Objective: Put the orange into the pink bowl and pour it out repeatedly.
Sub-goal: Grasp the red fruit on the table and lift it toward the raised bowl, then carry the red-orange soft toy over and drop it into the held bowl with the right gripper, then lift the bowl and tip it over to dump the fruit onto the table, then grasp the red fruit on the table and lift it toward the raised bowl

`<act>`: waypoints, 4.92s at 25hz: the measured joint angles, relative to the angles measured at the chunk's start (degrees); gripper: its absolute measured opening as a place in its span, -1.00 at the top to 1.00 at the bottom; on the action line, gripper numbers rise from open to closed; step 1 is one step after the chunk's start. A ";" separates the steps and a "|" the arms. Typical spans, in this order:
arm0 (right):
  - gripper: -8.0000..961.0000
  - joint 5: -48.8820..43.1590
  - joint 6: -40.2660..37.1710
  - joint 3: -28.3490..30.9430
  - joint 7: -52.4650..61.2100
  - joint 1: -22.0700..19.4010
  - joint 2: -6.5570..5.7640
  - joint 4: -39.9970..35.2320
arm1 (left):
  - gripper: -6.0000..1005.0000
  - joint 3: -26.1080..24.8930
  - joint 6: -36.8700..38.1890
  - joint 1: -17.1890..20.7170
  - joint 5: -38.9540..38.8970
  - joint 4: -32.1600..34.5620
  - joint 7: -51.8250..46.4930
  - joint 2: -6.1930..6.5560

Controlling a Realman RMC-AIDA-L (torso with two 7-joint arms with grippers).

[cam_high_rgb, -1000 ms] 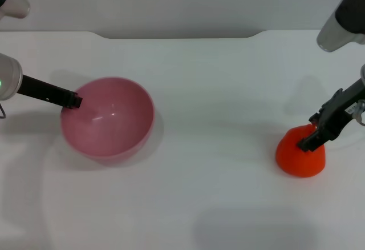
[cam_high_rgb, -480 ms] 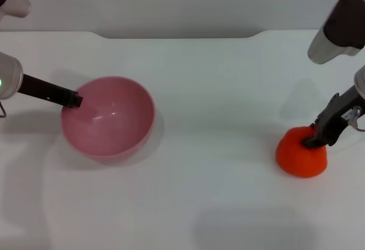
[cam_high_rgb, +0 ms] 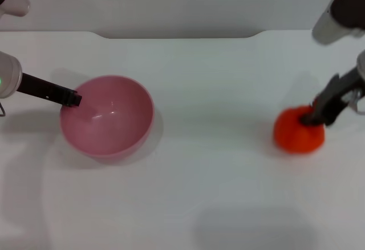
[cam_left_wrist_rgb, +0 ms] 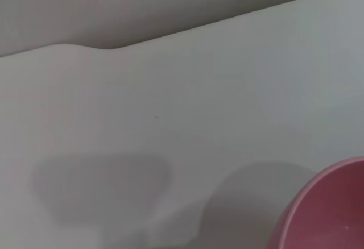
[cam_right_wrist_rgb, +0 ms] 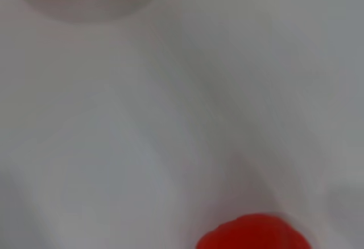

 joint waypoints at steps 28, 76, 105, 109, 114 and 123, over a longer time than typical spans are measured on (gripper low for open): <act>0.67 38.32 14.85 -12.78 -8.69 -3.78 0.66 -14.20 | 0.90 4.03 2.93 -6.52 -1.97 0.00 0.18 -0.75; -0.16 143.86 -2.31 -3.01 -83.62 -32.89 0.72 31.21 | 0.90 41.63 -64.13 20.97 -36.07 11.34 42.11 -0.91; -0.16 145.03 -4.15 -3.54 -83.28 -29.33 0.42 34.59 | 0.90 72.91 -120.00 24.35 -23.62 6.07 60.49 -0.84; -0.16 144.75 -3.97 -3.53 -83.27 -29.19 0.41 34.63 | 0.90 72.36 -118.26 24.11 -24.47 6.62 54.89 -0.97; -0.16 144.47 -4.00 -3.51 -83.26 -28.74 0.33 35.98 | 0.90 67.28 -109.68 23.96 -24.97 9.67 43.73 -0.80; -0.16 142.79 -3.55 -3.95 -82.81 -28.25 0.24 37.81 | 0.90 33.80 -49.83 12.35 -28.45 12.70 18.88 -0.68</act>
